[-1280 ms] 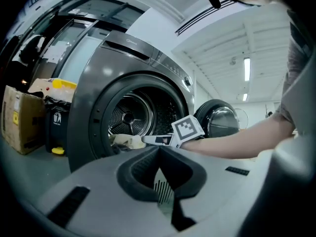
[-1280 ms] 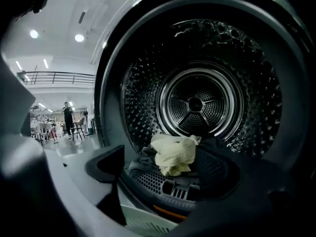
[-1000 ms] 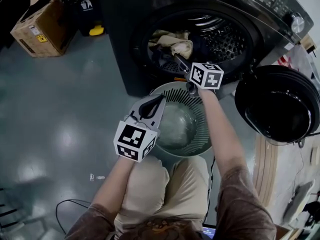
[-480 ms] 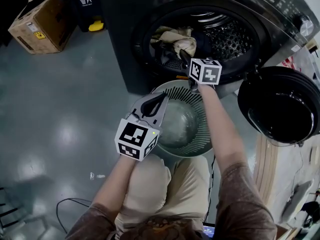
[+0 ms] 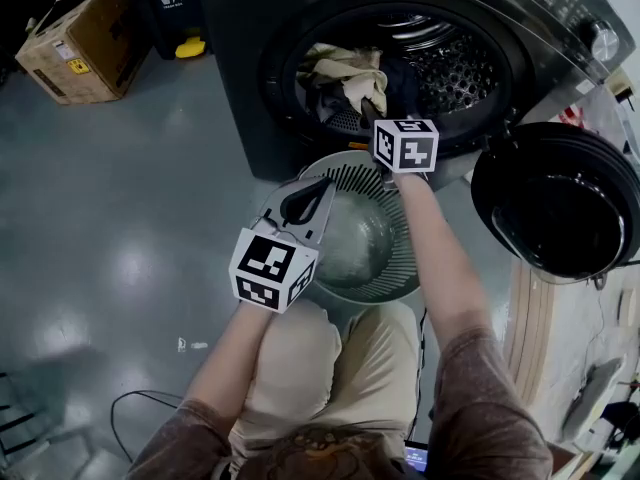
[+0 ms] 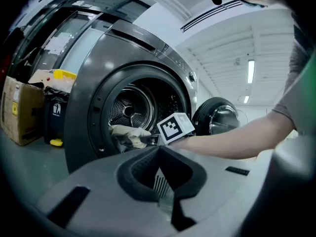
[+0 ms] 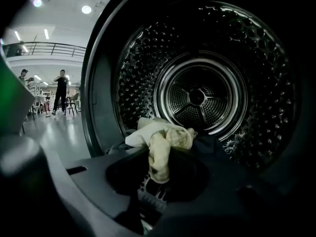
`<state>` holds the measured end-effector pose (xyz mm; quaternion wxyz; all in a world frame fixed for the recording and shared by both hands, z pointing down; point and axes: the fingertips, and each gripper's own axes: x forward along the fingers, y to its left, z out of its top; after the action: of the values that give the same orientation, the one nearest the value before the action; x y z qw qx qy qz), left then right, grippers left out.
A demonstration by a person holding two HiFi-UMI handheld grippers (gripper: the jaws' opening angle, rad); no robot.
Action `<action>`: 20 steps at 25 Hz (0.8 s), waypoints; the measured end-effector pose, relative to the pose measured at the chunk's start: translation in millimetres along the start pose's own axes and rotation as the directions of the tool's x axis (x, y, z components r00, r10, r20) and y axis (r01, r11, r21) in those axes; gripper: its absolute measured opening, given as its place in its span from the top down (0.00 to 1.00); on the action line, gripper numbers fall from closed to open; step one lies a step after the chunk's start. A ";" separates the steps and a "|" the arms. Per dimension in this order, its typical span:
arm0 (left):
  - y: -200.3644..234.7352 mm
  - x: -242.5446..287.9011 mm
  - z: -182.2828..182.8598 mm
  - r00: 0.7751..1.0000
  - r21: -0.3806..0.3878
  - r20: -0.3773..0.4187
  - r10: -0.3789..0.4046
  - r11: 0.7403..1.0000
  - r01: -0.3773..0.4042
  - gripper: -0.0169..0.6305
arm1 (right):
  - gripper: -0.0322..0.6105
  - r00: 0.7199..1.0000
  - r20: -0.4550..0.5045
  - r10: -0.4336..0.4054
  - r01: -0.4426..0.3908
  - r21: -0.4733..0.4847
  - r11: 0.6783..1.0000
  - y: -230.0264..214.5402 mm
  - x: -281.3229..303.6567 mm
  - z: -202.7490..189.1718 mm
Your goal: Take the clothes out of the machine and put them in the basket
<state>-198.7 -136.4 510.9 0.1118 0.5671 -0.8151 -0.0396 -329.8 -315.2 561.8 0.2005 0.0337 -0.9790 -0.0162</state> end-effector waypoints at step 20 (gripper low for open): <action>-29.7 -21.3 10.0 1.000 0.043 0.020 0.016 0.999 -0.017 0.96 | 0.82 0.995 0.087 0.059 -0.055 -0.043 0.998 29.9 -158.8 -4.1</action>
<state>-166.8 -127.6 492.5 0.0921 0.5622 -0.8214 -0.0268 -184.3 -274.0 504.8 0.1582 0.0010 -0.9869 -0.0317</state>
